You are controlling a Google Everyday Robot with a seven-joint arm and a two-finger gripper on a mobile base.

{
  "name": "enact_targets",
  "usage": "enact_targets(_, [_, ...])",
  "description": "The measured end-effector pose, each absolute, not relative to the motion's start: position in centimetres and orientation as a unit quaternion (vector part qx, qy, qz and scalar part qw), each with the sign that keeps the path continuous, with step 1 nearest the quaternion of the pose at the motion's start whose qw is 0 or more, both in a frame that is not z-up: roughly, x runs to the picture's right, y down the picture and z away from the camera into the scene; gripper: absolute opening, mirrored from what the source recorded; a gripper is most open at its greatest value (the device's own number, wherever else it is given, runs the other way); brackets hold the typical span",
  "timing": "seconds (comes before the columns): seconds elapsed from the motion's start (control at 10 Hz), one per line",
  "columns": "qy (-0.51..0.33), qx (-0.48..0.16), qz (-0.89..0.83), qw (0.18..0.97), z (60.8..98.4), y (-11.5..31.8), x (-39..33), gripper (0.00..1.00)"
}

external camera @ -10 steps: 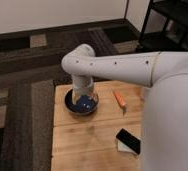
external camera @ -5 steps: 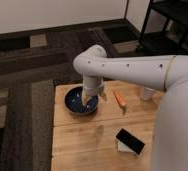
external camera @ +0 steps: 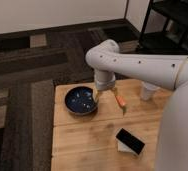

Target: Drag the pepper across the table

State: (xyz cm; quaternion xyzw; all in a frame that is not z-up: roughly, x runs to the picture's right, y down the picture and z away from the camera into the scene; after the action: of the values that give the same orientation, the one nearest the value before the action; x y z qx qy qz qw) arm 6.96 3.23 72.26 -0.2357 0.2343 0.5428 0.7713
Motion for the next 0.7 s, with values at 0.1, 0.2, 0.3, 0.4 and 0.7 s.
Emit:
enact_targets(0.1, [0.234, -0.236, 0.543, 0.771, 72.3, 3.2, 7.0, 0.65])
enact_targets(0.2, [0.234, -0.236, 0.543, 0.771, 72.3, 3.2, 6.9, 0.65])
enact_targets(0.3, [0.234, -0.236, 0.543, 0.771, 72.3, 3.2, 7.0, 0.65])
enact_targets(0.4, [0.235, -0.236, 0.543, 0.771, 72.3, 3.3, 7.0, 0.65])
enact_targets(0.7, [0.234, -0.238, 0.534, 0.777, 73.2, 3.5, 8.4, 0.65])
